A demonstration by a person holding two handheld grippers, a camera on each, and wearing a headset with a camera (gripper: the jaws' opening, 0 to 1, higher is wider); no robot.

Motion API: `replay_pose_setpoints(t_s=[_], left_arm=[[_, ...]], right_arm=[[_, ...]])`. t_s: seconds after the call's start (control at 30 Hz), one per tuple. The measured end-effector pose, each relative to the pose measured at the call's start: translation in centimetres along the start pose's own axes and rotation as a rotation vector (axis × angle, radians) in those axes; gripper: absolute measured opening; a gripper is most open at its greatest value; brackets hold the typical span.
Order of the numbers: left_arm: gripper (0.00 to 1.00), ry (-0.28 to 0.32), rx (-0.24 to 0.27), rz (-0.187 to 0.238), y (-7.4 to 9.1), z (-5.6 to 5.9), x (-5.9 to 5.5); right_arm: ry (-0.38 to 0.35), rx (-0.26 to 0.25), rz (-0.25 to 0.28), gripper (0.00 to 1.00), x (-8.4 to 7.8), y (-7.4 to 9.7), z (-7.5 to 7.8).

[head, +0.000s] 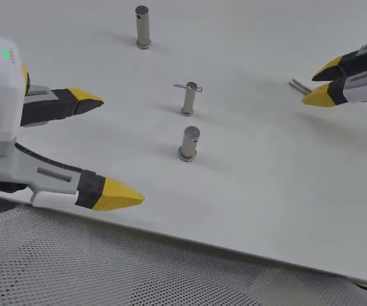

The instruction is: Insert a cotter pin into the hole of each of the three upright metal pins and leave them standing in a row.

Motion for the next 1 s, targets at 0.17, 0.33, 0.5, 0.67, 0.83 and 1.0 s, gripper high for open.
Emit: replay_pose_setpoints(t_s=[0.17, 0.33, 0.5, 0.67, 0.83, 1.0], left_arm=[[0.91, 0.0, 0.008, 0.011, 0.1, -0.1, 0.1], [0.91, -0.012, 0.01, -0.005, 0.3, -0.2, 0.1], [0.91, 0.014, 0.018, 0.009, 0.3, -0.3, -0.1], [0.91, 0.009, 0.016, -0.007, 0.1, -0.2, -0.3], [0.91, 0.011, 0.015, -0.016, -0.2, -0.2, -0.5], [0.91, 0.01, 0.018, -0.021, -0.2, -0.1, -0.7]], right_arm=[[0.012, 0.016, -0.03, 0.29, -0.2, -0.6, 0.2], [-0.009, 0.026, -0.065, 0.27, -0.6, -1.0, 0.2], [-0.007, 0.034, -0.093, 0.26, -0.9, -1.2, -0.1], [-0.042, 0.026, -0.087, 0.26, -0.8, -1.2, 0.0], [-0.065, 0.025, -0.089, 0.23, -0.7, -1.1, 0.1], [-0.01, 0.019, -0.158, 0.18, -1.1, -1.3, 0.3]])
Point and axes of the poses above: the centre of the closed fingertips' face, and the gripper's own axes: y roughly backward along the fingers, z roughly to its right, x roughly out of its top, the point moved 7 cm from there along y, roughly backward along the fingers, and after that the axes turned 4 degrees about -y, right-handed, at the moved point
